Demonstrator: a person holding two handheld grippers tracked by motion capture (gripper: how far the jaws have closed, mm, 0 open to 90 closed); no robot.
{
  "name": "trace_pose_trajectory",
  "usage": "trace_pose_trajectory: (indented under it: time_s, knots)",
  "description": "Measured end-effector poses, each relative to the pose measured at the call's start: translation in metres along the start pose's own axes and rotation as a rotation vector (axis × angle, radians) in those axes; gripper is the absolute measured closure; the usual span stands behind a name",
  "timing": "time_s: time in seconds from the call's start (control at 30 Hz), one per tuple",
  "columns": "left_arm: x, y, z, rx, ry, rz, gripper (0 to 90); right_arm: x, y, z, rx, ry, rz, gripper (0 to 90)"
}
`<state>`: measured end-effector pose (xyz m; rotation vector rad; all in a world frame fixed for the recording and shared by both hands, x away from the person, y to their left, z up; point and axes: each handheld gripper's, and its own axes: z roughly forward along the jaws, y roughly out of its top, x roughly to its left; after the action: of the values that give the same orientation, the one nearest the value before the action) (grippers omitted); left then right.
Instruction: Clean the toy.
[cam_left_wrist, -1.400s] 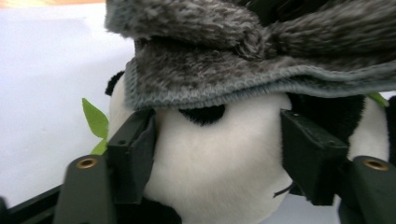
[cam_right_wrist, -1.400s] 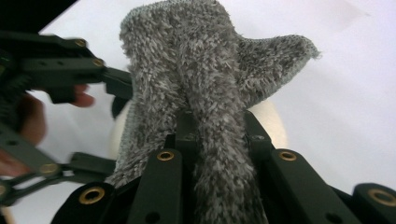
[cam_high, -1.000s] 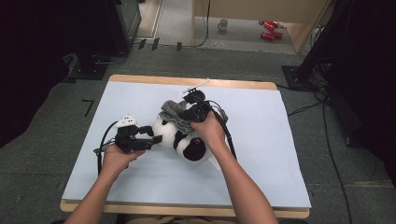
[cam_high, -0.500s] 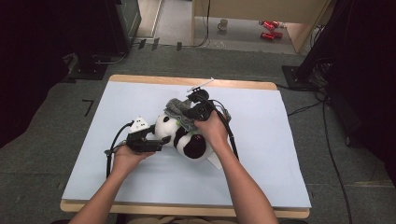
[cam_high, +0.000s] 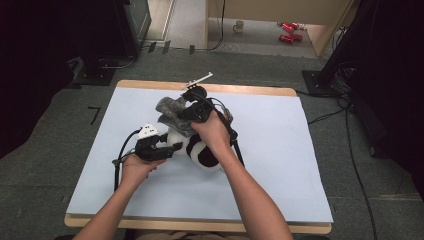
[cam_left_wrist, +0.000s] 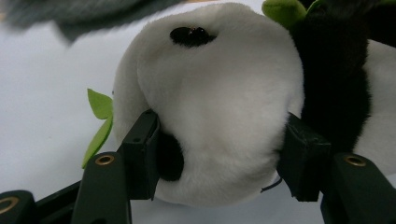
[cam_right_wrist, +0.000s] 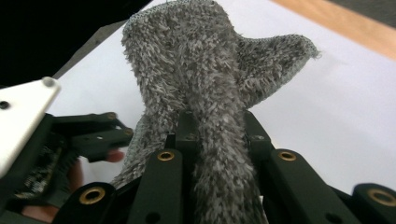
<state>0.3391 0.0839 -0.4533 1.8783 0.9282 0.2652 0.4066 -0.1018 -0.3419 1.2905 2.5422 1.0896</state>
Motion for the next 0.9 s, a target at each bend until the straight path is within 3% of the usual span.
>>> trace_pose_trajectory:
  time_s: [0.2, 0.3, 0.37, 0.53, 0.9]
  knots:
    - [0.000, 0.000, 0.000, 0.007, 0.000, 0.006, 38.6, 0.009, -0.007, 0.030, 0.113, -0.016, -0.029, 73.7]
    - [0.001, 0.002, 0.000, 0.020, -0.011, -0.014, 38.4, 0.005, -0.009, 0.030, 0.109, -0.014, -0.018, 73.6]
    - [0.000, 0.002, 0.001, 0.019, -0.012, -0.009, 38.4, 0.001, -0.010, 0.027, 0.115, -0.037, -0.039, 73.4]
    - [0.002, 0.001, 0.001, 0.020, -0.025, -0.010, 38.3, -0.013, -0.013, 0.020, 0.113, -0.040, -0.022, 73.3]
    - [0.004, 0.001, 0.001, 0.013, -0.033, -0.018, 37.9, -0.030, -0.015, 0.010, 0.099, -0.078, -0.014, 73.3]
